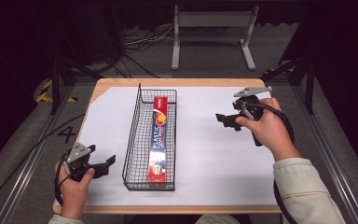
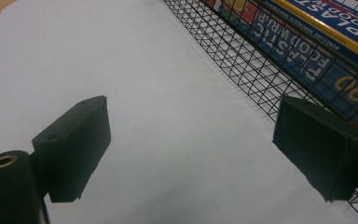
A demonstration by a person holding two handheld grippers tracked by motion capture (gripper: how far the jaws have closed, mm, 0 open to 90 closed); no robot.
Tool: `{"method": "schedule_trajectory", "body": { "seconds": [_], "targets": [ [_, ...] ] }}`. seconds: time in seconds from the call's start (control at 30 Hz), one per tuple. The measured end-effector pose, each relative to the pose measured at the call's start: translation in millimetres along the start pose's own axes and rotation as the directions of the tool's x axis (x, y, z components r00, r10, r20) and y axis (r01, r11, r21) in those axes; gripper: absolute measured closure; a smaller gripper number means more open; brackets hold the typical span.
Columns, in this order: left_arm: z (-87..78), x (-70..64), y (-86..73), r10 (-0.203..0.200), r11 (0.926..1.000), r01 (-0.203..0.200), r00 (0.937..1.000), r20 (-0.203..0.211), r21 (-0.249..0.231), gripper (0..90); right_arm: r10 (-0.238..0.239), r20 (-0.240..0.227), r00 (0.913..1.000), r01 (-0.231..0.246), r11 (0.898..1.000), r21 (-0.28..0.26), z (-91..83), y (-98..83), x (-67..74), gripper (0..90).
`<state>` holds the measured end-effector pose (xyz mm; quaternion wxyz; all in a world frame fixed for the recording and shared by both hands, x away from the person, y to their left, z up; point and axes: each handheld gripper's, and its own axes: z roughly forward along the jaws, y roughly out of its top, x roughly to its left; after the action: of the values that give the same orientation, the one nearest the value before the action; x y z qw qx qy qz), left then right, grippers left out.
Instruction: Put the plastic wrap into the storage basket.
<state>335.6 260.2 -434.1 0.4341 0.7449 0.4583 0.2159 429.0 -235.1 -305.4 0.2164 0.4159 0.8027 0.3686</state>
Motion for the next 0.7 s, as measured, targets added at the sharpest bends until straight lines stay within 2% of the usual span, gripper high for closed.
{"method": "schedule_trajectory", "body": {
  "seconds": [0.1, 0.3, 0.33, 0.43, 0.53, 0.7],
  "targets": [
    [-0.6, 0.3, 0.2, 0.006, 1.0, -0.006, 0.9999, 0.009, -0.002, 10.3, 0.0, -0.009, 1.0, 0.0, 1.0, -0.01, -4.2, -6.9, -3.8, 19.4],
    [0.2, -0.2, 1.4, 0.016, 0.9998, -0.016, 0.9999, 0.006, 0.015, 6.0, -0.038, 0.025, 0.999, 0.039, 0.999, -0.024, -15.0, -31.0, -10.4, 17.0],
    [0.3, -0.7, 2.3, 0.026, 0.9993, -0.027, 0.9996, 0.005, 0.028, 5.9, -0.035, 0.022, 0.9992, 0.035, 0.999, -0.027, -15.9, -34.2, -11.4, 16.6],
    [0.3, -2.7, 2.9, 0.039, 0.9989, -0.039, 0.9992, 0.01, 0.027, 6.0, -0.013, 0.017, 0.9998, 0.014, 0.999, -0.038, -18.3, -49.9, -18.4, 16.6],
    [0.3, -2.5, 2.7, 0.041, 0.9987, -0.041, 0.9991, 0.013, 0.03, 6.2, -0.002, 0.016, 0.9999, 0.003, 0.999, -0.037, -18.4, -61.2, -24.1, 16.6],
    [0.5, -0.3, 2.0, 0.041, 0.9985, -0.042, 0.9989, 0.025, 0.035, 6.6, 0.011, 0.016, 0.9998, -0.011, 0.999, -0.042, -19.1, -92.9, -39.1, 16.3]
  ]
}}
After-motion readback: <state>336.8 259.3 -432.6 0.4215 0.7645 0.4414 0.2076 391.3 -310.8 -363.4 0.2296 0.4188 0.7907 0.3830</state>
